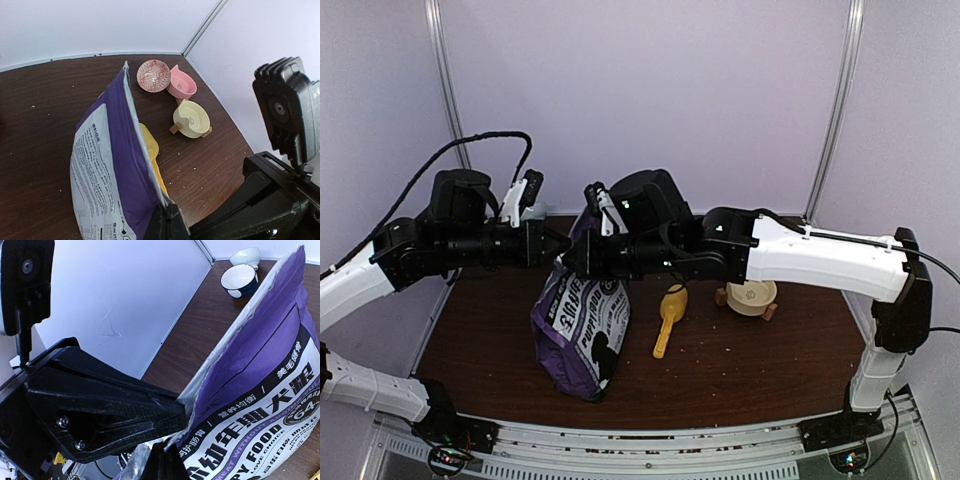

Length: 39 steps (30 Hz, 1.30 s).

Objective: Serve the pet food

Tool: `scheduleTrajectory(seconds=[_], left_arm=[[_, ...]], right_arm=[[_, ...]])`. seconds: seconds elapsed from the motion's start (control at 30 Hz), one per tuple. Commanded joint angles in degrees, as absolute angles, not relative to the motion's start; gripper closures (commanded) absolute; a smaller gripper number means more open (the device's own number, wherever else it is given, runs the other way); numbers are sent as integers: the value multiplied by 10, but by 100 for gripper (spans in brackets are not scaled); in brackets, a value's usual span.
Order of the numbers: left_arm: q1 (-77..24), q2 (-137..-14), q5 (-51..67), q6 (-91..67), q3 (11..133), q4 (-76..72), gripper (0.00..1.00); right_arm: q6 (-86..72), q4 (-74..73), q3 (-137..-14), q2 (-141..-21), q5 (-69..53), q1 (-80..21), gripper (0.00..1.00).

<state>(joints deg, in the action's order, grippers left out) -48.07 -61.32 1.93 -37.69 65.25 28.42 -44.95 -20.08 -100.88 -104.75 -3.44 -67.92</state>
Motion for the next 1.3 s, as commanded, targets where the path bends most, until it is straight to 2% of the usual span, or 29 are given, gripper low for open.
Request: scheduleTrajectory(seconds=[0.0,1.27], left_arm=[[-475,-576,-26,-377,679,291,100],[-475,-566,-93,-395,679,347,100]], right_arm=[[-448,-294,-988,-1052,35,-663,100],[-451,-293,-969,-1042,35,-657,100]])
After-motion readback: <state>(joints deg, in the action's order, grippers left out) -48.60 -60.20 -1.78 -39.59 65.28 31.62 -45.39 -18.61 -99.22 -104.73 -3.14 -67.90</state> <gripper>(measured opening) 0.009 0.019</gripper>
